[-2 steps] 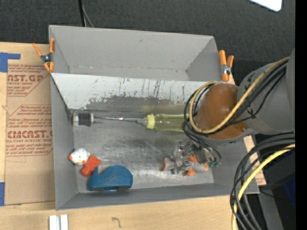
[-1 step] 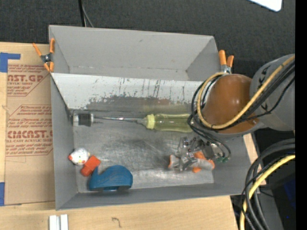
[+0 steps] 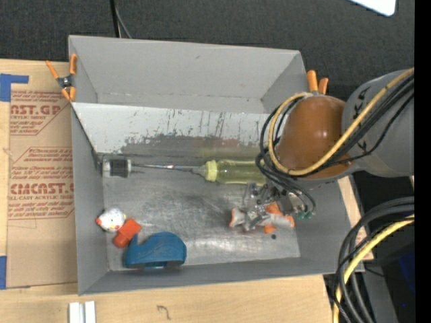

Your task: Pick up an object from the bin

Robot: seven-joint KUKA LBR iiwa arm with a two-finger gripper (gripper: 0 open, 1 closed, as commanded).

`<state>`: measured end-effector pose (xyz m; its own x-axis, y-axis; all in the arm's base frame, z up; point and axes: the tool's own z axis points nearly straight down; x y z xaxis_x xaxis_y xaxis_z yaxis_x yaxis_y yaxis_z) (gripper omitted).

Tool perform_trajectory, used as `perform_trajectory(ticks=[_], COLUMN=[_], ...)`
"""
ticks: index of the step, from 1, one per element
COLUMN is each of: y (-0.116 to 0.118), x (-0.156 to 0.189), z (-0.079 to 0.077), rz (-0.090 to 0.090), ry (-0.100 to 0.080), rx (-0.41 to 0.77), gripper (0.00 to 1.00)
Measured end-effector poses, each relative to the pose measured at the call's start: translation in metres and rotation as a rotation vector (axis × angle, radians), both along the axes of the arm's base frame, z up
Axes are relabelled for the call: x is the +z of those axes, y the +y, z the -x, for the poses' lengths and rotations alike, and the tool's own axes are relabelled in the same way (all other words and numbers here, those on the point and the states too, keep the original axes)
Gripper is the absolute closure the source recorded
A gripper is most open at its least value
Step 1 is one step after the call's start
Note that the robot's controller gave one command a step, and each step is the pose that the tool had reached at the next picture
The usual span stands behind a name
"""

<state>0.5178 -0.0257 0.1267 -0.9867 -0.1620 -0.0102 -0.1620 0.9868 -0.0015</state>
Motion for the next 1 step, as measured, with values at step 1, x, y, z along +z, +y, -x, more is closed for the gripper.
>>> perform_trajectory(ticks=[1], y=[-0.0048], x=[0.0303], z=[0.0105], rz=[-0.001], ry=[0.02], rx=[-0.007], gripper=[1.0])
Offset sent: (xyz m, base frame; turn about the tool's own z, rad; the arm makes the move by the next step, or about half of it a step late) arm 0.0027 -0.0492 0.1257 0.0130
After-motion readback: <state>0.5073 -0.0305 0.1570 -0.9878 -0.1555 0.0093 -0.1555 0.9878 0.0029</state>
